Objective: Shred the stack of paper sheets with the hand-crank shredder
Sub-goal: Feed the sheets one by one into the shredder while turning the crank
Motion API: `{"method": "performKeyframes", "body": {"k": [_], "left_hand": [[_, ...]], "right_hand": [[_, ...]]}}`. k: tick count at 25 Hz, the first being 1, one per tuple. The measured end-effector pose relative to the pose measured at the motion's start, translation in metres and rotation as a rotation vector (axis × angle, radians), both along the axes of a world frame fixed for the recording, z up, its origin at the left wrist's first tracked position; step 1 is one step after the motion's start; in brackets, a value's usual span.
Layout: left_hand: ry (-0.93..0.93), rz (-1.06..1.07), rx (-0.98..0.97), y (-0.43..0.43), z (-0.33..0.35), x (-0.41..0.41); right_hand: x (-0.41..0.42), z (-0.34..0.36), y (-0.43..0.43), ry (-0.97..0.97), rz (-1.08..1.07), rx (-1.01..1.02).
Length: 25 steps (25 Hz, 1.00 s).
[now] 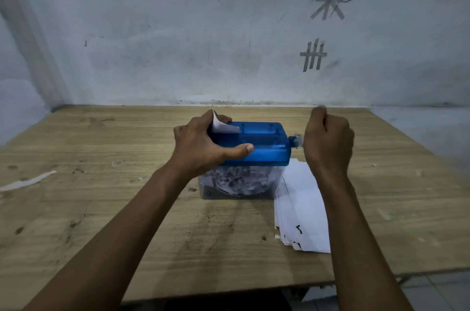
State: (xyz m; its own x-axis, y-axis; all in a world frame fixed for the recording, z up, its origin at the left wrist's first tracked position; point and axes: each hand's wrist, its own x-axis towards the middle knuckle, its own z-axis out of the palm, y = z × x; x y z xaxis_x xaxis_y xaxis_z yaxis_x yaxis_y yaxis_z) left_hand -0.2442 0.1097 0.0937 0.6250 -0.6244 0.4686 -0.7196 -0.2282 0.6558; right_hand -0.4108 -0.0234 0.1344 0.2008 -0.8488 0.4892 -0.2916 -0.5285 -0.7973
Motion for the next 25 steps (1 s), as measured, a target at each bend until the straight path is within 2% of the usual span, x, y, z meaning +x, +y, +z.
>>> {"method": "performKeyframes", "body": {"k": [3, 6, 11, 15, 19, 22, 25], "left_hand": [[0.025, -0.052, -0.015, 0.003, -0.003, 0.007], [0.041, -0.078, -0.021, 0.002, -0.005, 0.009], [0.034, -0.061, -0.064, 0.0, -0.005, 0.008], [0.035, -0.006, -0.086, -0.002, -0.006, 0.005], [0.015, 0.019, -0.061, -0.001, -0.004, 0.001], [-0.027, 0.025, -0.005, 0.002, -0.001, -0.003], [-0.146, 0.022, 0.101, 0.005, 0.001, -0.004]], "right_hand": [[0.034, 0.022, -0.024, 0.008, 0.098, 0.081], [0.059, 0.025, -0.059, 0.097, 0.23, 0.28], [0.08, -0.009, -0.081, 0.166, 0.307, 0.526], [0.075, -0.027, -0.078, 0.065, 0.324, 0.661], [0.061, -0.054, -0.071, 0.1, 0.39, 0.795], [0.032, -0.063, -0.045, 0.109, 0.401, 0.841], [0.002, -0.065, -0.021, 0.141, 0.46, 0.823]]}}
